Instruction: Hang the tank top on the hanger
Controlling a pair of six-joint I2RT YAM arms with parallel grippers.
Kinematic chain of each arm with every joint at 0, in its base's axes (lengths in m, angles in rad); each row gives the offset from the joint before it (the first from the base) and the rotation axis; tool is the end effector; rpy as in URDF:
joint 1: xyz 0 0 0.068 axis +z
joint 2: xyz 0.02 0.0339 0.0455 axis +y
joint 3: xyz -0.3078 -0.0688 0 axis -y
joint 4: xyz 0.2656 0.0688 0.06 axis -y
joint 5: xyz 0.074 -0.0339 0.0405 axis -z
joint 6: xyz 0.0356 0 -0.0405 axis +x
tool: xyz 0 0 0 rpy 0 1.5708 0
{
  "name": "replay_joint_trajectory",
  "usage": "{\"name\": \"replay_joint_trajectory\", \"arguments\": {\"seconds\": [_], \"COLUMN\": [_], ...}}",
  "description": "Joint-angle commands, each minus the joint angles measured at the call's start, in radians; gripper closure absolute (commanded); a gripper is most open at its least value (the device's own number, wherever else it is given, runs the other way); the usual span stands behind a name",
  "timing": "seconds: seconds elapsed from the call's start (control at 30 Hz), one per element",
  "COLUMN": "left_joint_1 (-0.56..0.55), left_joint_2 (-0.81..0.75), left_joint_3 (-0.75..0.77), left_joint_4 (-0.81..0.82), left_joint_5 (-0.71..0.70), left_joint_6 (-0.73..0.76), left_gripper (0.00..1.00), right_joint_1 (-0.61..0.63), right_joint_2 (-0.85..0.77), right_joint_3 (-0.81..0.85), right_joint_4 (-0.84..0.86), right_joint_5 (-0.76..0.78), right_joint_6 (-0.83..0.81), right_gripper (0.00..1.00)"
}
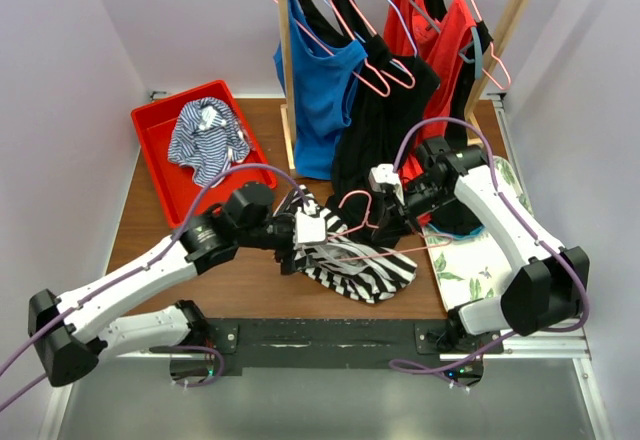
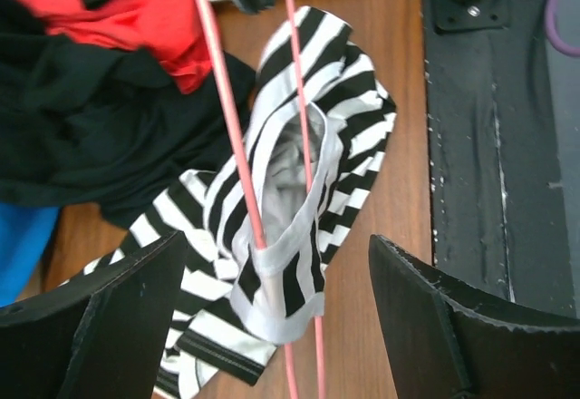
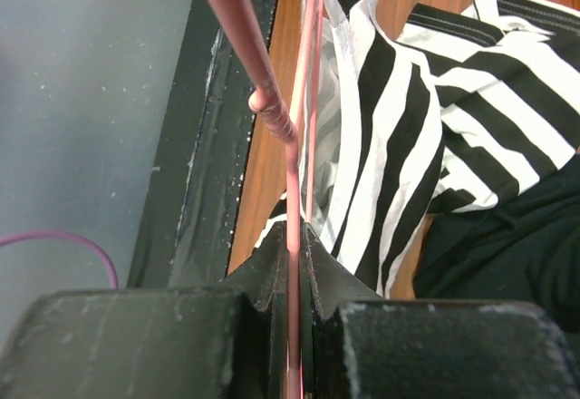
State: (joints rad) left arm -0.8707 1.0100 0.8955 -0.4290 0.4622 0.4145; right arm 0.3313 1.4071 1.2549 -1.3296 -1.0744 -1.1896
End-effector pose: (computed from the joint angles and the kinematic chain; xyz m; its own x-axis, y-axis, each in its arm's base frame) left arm 0.1281 -0.1767 0.3487 0.0697 0.4767 -0.8763 0.9858 0.1014 0.1336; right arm 0.2258 0.1108 0.3456 -0.1380 -0.5150 -0.8460 -0.9594 -0.1426 0.2433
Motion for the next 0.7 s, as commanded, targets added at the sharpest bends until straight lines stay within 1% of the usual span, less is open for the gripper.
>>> {"name": "replay_joint_trajectory", "arguments": {"seconds": [0.0,0.07,0.1,0.17,0.2,0.27,0.3,0.37,0.4,0.43,0.47,0.5,0.53,0.57,0.6,0.63,0.67], "left_joint_1": [0.004,0.004,0.004,0.004,0.004,0.004,0.004,0.004,0.004,0.004,0.004,0.006,0.015,0.022,0.030,0.044,0.044], "left_joint_2": [0.047,0.070,0.093,0.111,0.128,0.142,0.159,0.174,0.185,0.188,0.190,0.184,0.176,0.164,0.142,0.128,0.096], "left_joint_3": [0.010,0.020,0.023,0.029,0.031,0.036,0.039,0.045,0.045,0.046,0.046,0.042,0.024,0.011,-0.001,-0.032,-0.052], "left_joint_4": [0.049,0.041,0.035,0.035,0.039,0.045,0.049,0.052,0.058,0.061,0.064,0.090,0.110,0.130,0.157,0.171,0.211], "left_joint_5": [0.118,0.125,0.128,0.128,0.130,0.128,0.130,0.133,0.127,0.118,0.095,0.028,-0.012,-0.057,-0.091,-0.095,-0.105], "left_joint_6": [0.049,0.050,0.052,0.035,0.029,0.001,-0.005,-0.026,-0.037,-0.048,-0.099,-0.143,-0.190,-0.295,-0.328,-0.362,-0.443], "left_gripper": [0.17,0.19,0.24,0.31,0.40,0.51,0.60,0.72,0.87,1.00,1.00,1.00,1.00,1.00,1.00,1.00,1.00], "right_joint_1": [0.012,0.012,0.015,0.015,0.015,0.014,0.014,0.014,0.014,0.014,0.014,0.014,0.014,0.014,0.014,0.011,0.003], "right_joint_2": [-0.020,-0.028,-0.031,-0.037,-0.039,-0.043,-0.045,-0.049,-0.051,-0.054,-0.057,-0.062,-0.066,-0.071,-0.089,-0.098,-0.109], "right_joint_3": [0.023,0.021,0.017,0.011,0.008,0.003,0.001,-0.003,-0.003,-0.006,-0.008,-0.011,-0.011,-0.009,-0.003,0.007,0.029], "right_joint_4": [-0.077,-0.076,-0.075,-0.072,-0.072,-0.068,-0.066,-0.060,-0.054,-0.048,-0.028,-0.007,0.018,0.099,0.146,0.186,0.249], "right_joint_5": [-0.059,-0.058,-0.058,-0.059,-0.061,-0.062,-0.062,-0.065,-0.065,-0.065,-0.061,-0.056,-0.030,-0.003,0.037,0.103,0.222], "right_joint_6": [-0.080,-0.081,-0.082,-0.082,-0.081,-0.081,-0.077,-0.073,-0.061,-0.050,-0.036,0.028,0.079,0.146,0.312,0.382,0.443], "right_gripper": [1.00,1.00,1.00,1.00,1.00,1.00,1.00,1.00,1.00,1.00,1.00,1.00,0.95,0.88,0.81,0.65,0.58]}}
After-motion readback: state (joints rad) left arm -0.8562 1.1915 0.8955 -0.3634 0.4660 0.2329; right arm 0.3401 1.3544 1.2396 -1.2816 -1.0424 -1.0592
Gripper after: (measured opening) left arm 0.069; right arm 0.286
